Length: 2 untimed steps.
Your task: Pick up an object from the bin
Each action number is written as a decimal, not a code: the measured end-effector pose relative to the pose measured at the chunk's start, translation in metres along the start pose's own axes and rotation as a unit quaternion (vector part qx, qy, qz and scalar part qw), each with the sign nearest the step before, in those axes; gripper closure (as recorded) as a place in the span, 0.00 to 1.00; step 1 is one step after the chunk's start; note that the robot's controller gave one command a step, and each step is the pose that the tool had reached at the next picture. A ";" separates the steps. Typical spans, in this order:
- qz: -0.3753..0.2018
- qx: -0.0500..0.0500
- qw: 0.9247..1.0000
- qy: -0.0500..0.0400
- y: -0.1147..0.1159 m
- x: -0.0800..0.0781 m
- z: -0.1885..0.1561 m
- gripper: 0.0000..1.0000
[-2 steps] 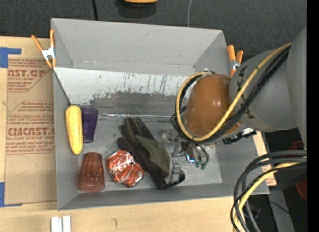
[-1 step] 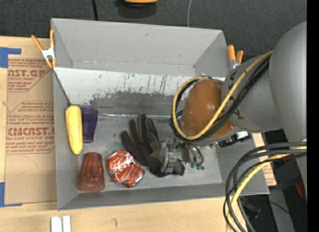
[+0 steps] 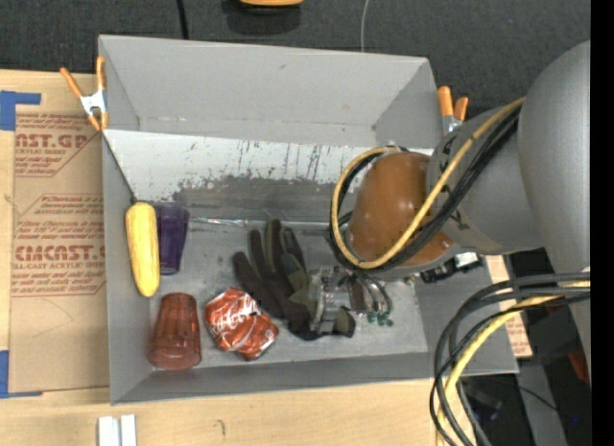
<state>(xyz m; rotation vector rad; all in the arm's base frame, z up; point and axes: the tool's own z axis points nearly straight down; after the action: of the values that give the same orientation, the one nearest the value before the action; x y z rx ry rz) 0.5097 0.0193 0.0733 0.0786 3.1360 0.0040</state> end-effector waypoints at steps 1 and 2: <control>0.002 0.001 1.000 0.006 -0.002 0.005 -0.045 1.00; 0.009 0.000 1.000 -0.004 0.004 -0.005 -0.066 1.00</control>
Offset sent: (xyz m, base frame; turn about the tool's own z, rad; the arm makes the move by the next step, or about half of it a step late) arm 0.0107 0.0145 -0.0033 0.0401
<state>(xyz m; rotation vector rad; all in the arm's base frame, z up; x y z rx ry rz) 0.5145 0.0226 0.1394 0.1052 3.1273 0.0037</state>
